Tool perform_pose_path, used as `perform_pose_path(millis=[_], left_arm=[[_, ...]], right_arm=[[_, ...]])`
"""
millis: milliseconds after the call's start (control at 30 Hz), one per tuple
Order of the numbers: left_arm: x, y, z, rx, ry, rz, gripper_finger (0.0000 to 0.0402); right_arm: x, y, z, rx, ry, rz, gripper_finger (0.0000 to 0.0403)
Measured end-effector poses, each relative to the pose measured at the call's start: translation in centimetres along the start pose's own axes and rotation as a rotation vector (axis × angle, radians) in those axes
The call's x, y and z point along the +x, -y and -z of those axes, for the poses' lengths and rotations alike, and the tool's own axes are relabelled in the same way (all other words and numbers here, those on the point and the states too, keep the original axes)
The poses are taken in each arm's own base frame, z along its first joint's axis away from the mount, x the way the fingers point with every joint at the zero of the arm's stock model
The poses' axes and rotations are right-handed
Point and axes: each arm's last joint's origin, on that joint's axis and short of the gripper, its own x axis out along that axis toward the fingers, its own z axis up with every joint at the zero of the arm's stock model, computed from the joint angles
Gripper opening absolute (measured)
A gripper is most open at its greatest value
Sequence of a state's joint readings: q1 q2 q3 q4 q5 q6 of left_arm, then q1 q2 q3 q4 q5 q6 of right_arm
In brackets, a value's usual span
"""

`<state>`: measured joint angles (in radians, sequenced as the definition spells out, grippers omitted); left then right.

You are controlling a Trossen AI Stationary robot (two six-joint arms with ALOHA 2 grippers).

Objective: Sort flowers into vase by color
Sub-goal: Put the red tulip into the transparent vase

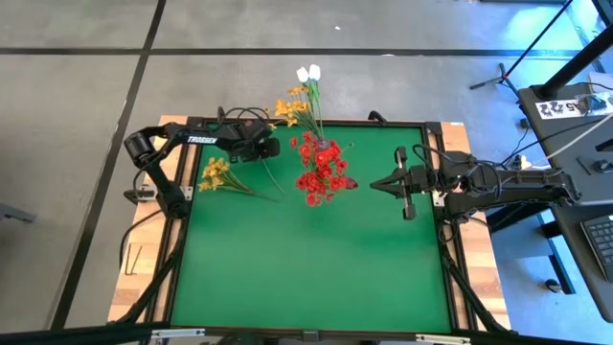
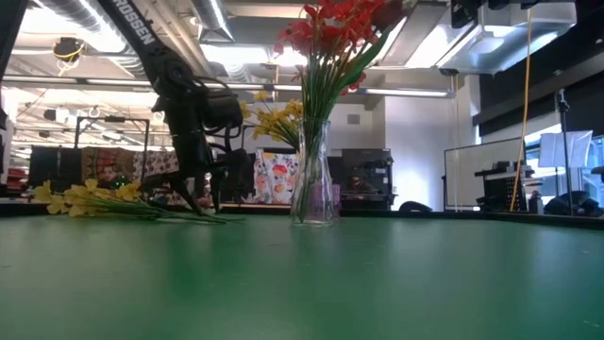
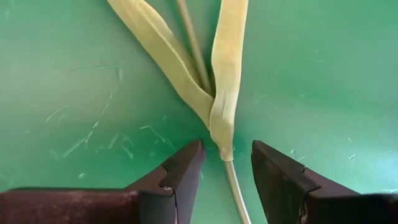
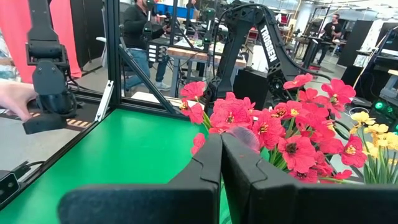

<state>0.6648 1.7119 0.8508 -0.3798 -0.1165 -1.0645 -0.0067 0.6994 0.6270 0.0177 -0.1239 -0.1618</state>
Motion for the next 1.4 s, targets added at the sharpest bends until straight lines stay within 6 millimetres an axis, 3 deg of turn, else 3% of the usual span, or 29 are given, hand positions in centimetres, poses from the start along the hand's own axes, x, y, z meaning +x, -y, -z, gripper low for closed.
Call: perform_pose_path(millis=[333, 767, 1033, 1133, 1400], left_arm=[[0.1, -0.2, -0.5, 0.017, 0.011, -0.001, 0.0135], [0.2, -0.5, -0.6, 0.037, 0.056, -0.046, 0.0016], [-0.3, -0.1, -0.3, 0.098, 0.087, -0.029, 0.0002], [-1.2, 0.0, -0.2, 0.111, 0.116, -0.02, 0.0], [-7.8, 0.4, -0.6, 0.109, 0.276, 0.164, 0.0001]], right_arm=[[0.0, 0.0, 0.0, 0.0, -0.001, 0.0, 0.001], [0.0, 0.0, 0.0, 0.0, -0.001, 0.0, 0.001], [0.0, 0.0, 0.0, 0.0, -0.001, 0.0, 0.001], [0.0, 0.0, 0.0, 0.0, -0.002, 0.0, 0.001], [0.0, 0.0, 0.0, 0.002, -0.001, 0.0, 0.001]])
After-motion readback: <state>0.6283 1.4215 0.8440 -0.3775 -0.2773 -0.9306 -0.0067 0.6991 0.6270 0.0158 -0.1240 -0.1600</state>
